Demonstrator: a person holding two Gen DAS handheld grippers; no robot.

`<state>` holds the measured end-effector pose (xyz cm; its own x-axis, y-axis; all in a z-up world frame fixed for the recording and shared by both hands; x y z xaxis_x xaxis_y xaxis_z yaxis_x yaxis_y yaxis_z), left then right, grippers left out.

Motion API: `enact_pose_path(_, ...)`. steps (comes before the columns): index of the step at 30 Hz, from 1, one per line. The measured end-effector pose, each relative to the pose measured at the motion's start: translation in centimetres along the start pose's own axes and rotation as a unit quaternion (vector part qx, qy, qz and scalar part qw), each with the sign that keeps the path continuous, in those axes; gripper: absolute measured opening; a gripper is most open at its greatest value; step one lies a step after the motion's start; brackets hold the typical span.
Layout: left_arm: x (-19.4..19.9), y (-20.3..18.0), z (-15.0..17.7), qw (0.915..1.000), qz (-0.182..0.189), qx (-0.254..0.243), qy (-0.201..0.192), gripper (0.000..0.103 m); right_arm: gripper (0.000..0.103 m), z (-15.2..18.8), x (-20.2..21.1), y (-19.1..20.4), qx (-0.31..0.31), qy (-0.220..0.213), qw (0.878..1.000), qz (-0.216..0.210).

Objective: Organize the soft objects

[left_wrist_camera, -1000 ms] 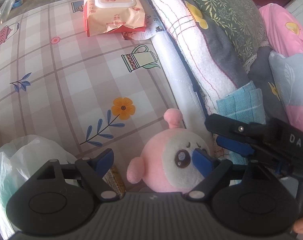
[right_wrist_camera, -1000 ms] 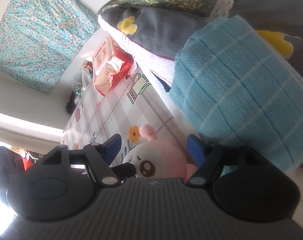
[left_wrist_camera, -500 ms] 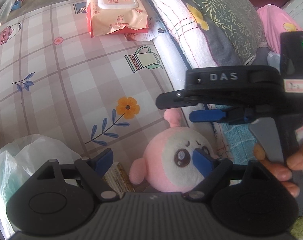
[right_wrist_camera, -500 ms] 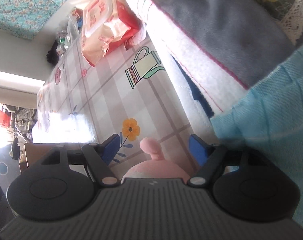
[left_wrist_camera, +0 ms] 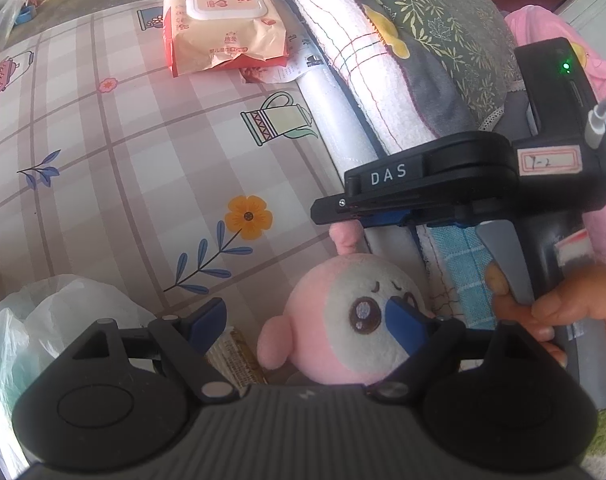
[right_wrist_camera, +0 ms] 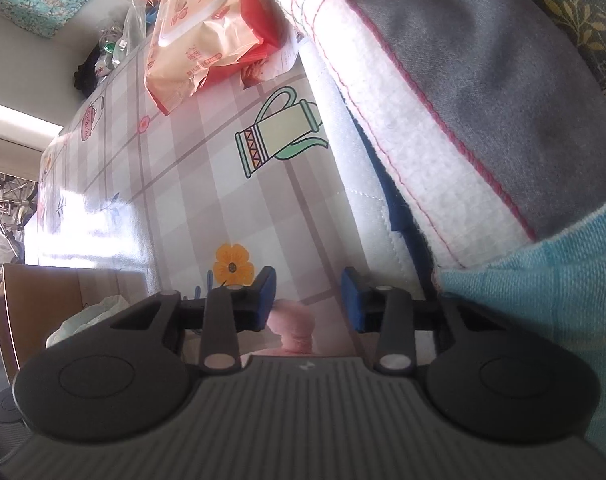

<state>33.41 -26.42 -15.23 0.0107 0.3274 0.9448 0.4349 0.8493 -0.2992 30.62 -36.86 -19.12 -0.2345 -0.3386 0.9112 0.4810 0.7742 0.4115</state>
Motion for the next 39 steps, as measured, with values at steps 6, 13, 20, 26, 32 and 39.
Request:
enact_pose_path(6, 0.3, -0.5, 0.3, 0.9998, -0.009, -0.016, -0.002, 0.088, 0.002, 0.5, 0.9, -0.3, -0.005, -0.042, 0.999, -0.028)
enact_pose_path(13, 1.0, -1.1, 1.0, 0.9995, -0.010, -0.031, -0.001, 0.088, 0.000, 2.3, 7.2, 0.4, 0.015, -0.127, 0.990, -0.062)
enact_pose_path(20, 1.7, -2.6, 2.1, 0.9987, -0.012, -0.050, -0.008, 0.088, 0.001, 4.9, 11.3, 0.8, 0.039, -0.164, 0.984, -0.056)
enact_pose_path(26, 1.2, -2.8, 2.6, 0.9989, -0.019, -0.043, -0.004, 0.088, 0.034, 5.1, 7.7, 0.5, 0.007, -0.097, 0.994, -0.055)
enact_pose_path(32, 0.5, -1.6, 2.4, 0.9996, -0.015, -0.022, 0.008, 0.089, 0.063, 4.8, 3.8, -1.3, -0.041, -0.036, 0.998, -0.041)
enact_pose_path(39, -0.1, -2.3, 1.9, 0.9996, -0.002, -0.011, 0.025, 0.092, 0.077, 4.6, 1.9, -0.5, -0.045, 0.023, 0.996, -0.076)
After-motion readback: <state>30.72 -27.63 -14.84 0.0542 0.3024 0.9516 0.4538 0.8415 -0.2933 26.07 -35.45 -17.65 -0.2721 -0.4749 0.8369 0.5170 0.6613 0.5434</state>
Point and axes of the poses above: each gripper's, at about its wrist camera, not at the fingertips, and x roughly against the way its jaws point, y to its left, z to its underside, the point moved 9 cm from there along -x, roughly the way its jaws point, and after that the axes turned 8 degrees about y, right-handed, at the moved point
